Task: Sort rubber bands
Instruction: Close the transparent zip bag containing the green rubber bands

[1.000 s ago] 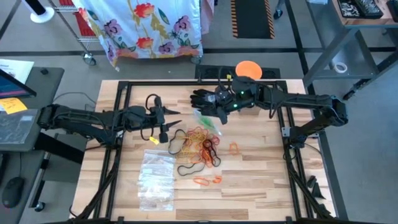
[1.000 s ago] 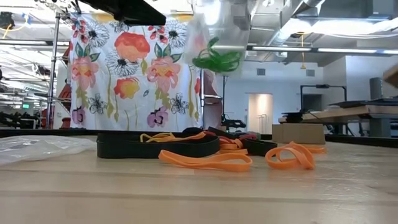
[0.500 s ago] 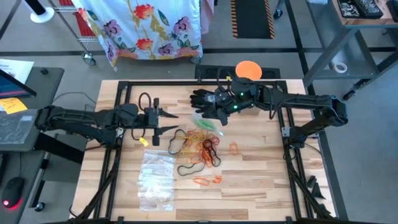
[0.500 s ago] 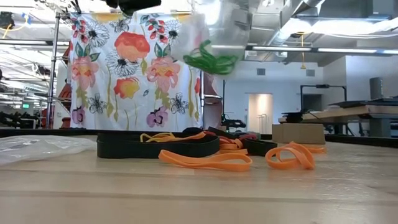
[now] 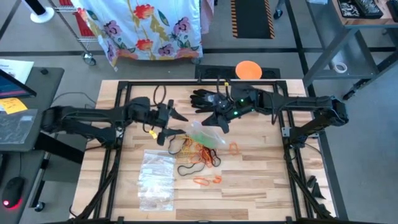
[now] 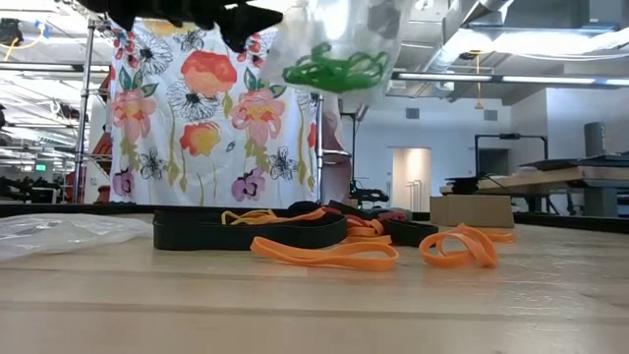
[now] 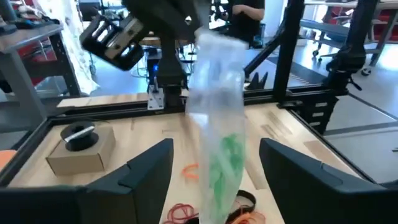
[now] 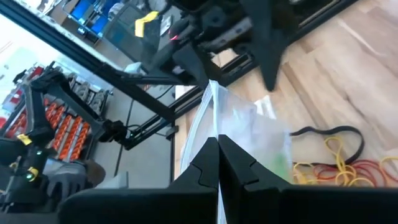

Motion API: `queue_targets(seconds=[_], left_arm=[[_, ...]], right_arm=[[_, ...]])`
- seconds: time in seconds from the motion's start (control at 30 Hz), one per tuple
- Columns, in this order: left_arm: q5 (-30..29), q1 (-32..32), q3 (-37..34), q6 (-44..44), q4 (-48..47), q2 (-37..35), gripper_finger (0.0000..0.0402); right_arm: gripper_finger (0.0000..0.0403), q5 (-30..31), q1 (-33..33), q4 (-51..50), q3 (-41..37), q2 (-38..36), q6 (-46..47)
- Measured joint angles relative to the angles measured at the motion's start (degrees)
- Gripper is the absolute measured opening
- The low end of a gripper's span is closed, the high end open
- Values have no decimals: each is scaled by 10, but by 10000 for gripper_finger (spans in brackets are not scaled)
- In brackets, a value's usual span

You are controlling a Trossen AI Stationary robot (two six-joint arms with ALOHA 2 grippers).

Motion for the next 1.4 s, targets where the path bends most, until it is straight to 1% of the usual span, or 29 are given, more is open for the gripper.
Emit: queue_targets(seconds=[0.07,0.17,0.3,0.43,0.6,0.73,0.87,0.97,1.07,1.13,1.23,1.27,1.3,1.4], left_arm=[[-3,0,0,2,16,13,239],[-29,0,0,3,35,19,239],[-33,0,5,2,69,23,239],[-4,-4,29,-2,69,45,239],[0,-19,55,19,67,80,239],[24,-21,71,17,67,86,239],[42,-22,80,16,42,87,232],[43,-22,80,7,44,87,202],[43,-22,80,6,52,87,155],[41,-22,80,6,55,87,116],[40,-22,80,6,59,87,40],[40,-22,80,6,60,87,21],[40,-22,80,5,59,87,12],[40,-25,80,6,60,87,5]], right_arm=[[0,0,4,0,0,0,0],[0,0,10,-1,0,0,0],[0,0,19,-2,0,0,2],[0,0,25,-2,0,0,2],[0,0,31,-2,0,0,2],[0,0,34,-2,0,0,2],[0,0,34,-2,0,0,2],[0,1,34,-2,0,0,2],[0,1,34,-2,0,0,1],[0,1,34,-2,0,0,1],[0,1,34,-2,0,0,1],[0,1,34,-2,0,0,1],[0,1,34,-2,0,0,-1],[7,-5,34,-11,0,0,-38]])
